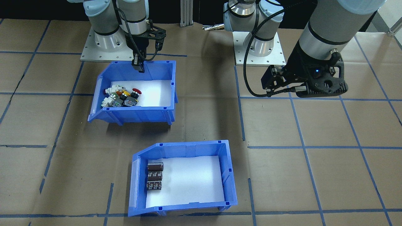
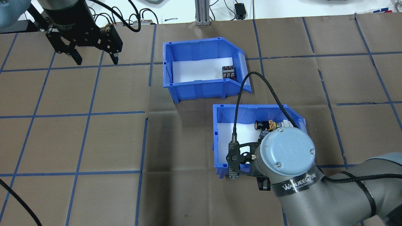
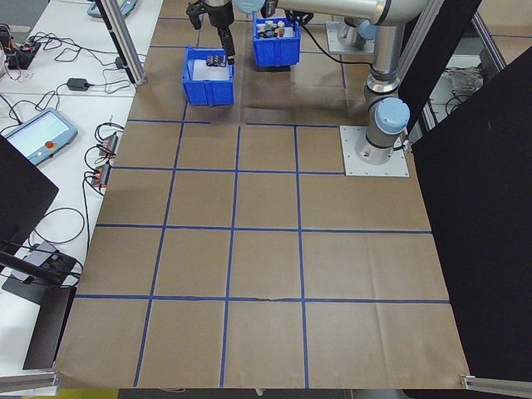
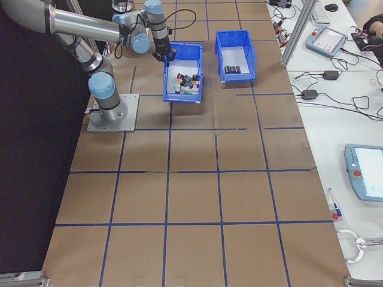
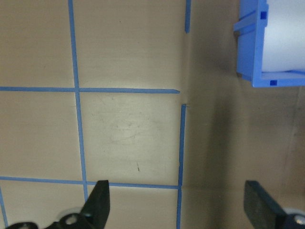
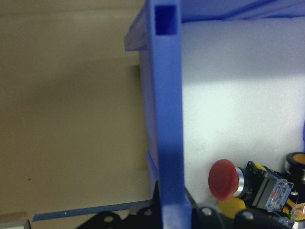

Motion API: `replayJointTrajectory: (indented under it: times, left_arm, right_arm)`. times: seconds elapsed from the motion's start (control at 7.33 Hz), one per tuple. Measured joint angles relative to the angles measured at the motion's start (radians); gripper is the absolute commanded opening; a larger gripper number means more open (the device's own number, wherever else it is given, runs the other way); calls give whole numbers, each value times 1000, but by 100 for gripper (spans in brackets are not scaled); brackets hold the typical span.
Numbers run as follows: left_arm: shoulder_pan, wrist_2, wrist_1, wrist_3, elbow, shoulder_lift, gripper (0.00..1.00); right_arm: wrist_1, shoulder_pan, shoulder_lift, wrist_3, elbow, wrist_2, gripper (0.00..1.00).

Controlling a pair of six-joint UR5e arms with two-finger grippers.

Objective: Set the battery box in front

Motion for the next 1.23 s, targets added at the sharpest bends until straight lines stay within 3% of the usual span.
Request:
replayJointTrajectory:
  times: [0.27,0.68,1.23]
  left_arm:
    - [-2,-1,63,15,-98,53,99]
    - [1,-4,124,12,-158,86,99]
    - [0,-4,145,8,-181,110,99]
  right_arm:
    - [-62,81,45,57,-2,-11,0]
    - [-172,155,112,71,-5,-34,0]
    - [-198,217,195,142,-55,-49,0]
